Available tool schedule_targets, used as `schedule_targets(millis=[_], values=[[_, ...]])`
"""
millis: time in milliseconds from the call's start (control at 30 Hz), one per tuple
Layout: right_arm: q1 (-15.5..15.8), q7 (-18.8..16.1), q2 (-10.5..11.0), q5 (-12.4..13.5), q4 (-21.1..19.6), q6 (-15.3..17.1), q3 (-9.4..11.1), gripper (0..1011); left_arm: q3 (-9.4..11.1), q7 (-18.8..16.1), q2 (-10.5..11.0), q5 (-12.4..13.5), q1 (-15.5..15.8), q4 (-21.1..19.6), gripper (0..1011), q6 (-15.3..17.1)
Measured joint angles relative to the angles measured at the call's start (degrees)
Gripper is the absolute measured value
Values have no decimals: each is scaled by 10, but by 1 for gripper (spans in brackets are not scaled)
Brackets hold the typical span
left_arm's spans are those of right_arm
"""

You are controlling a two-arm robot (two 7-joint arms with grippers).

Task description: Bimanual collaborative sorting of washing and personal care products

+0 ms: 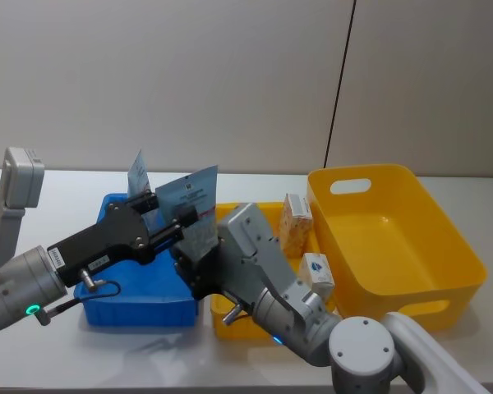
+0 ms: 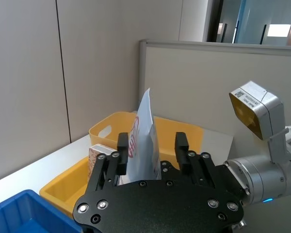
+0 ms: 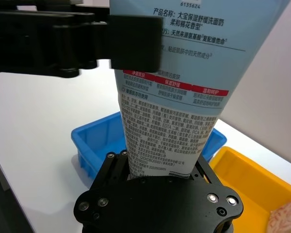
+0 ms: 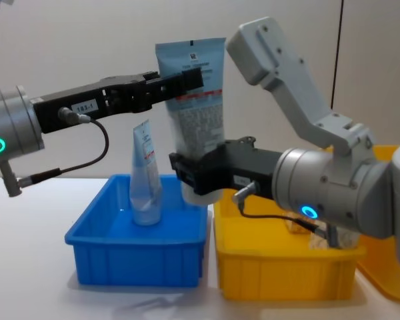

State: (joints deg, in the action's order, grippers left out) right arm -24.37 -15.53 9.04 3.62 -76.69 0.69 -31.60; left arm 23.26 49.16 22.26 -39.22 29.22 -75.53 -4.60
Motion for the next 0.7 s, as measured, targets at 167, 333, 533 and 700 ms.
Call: schedule_targets(millis=[167,333,533,700], values=[[8,8,6,0,-11,4,11,327,0,0,0,0,0,0,669,0],[17,20,15,-1,-22,8,26,318,0,0,0,0,0,0,823,0],[30,41,27,-5,-40,11,49,308,0,0,0,0,0,0,987,0],[39,64,37,-9,-55,10,74,308,0,0,0,0,0,0,1001,0]])
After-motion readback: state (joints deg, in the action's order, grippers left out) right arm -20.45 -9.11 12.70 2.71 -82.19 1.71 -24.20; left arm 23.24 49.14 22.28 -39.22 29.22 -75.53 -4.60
